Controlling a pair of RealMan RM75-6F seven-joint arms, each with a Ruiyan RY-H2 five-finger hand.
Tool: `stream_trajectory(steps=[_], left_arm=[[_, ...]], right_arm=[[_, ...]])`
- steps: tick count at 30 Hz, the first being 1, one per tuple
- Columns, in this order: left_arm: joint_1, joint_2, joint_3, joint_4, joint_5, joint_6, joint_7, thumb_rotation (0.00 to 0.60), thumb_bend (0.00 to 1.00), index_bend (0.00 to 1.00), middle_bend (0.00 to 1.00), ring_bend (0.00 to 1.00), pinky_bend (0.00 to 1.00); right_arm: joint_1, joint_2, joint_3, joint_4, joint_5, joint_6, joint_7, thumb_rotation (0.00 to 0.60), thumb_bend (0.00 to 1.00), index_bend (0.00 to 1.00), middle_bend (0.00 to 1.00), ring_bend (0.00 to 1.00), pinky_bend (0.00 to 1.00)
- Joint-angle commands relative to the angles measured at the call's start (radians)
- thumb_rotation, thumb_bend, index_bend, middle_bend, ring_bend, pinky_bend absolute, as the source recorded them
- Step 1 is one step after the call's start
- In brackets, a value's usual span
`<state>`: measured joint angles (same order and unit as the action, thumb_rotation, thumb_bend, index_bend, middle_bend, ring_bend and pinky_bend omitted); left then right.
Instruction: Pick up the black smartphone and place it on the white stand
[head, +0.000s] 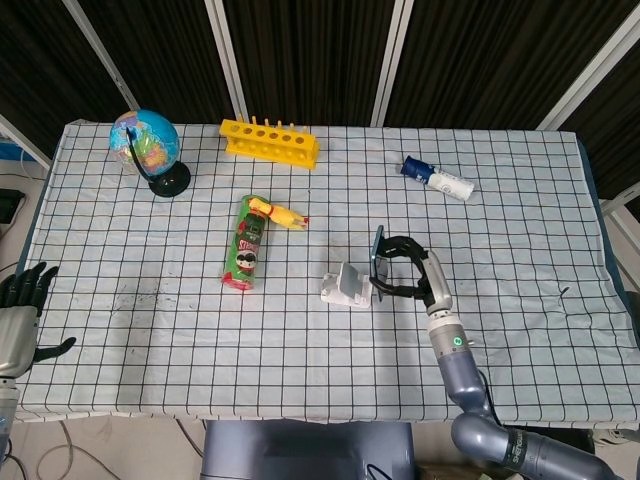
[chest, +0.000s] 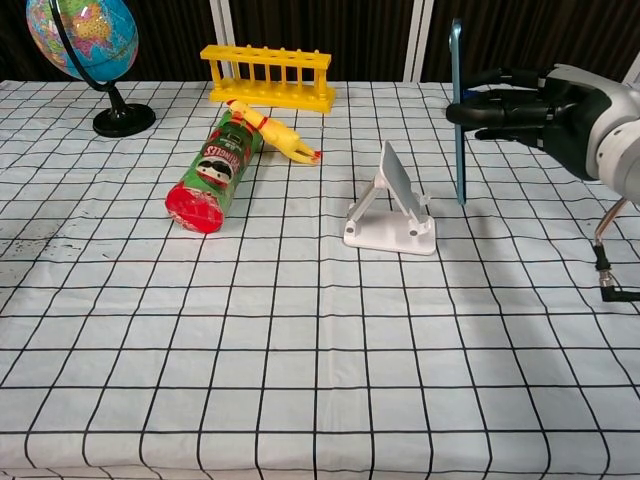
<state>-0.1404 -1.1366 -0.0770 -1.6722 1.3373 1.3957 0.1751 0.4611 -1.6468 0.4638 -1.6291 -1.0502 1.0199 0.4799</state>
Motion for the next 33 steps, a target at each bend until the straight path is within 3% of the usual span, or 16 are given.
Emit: stream_trajectory(steps=[1, 8, 33], left_arm=[[0.000, -0.001, 0.000, 0.000, -0.001, 0.000, 0.002, 0.600, 0.00, 0.00, 0.00, 0.00, 0.00], [0.000, -0.001, -0.001, -0.001, -0.005, 0.000, 0.002, 0.600, 0.00, 0.00, 0.00, 0.00, 0.00], [-0.007, 0.007, -0.002, -0.006, -0.020, -0.023, -0.012, 0.600, 0.00, 0.00, 0.00, 0.00, 0.00]], right_arm=[[-0.005, -0.038, -0.025, 0.039, -0.054, 0.032, 0.049, 0.600, 0.41, 0.82, 0.77, 0.35, 0.18], [0.001, -0.077, -0.045, 0.084, -0.084, 0.044, 0.094, 0.600, 0.41, 0.82, 0.77, 0.35, 0.18], [0.026, -0.152, -0.038, 0.142, -0.068, 0.047, 0.152, 0.600, 0.40, 0.82, 0.77, 0.35, 0.18]])
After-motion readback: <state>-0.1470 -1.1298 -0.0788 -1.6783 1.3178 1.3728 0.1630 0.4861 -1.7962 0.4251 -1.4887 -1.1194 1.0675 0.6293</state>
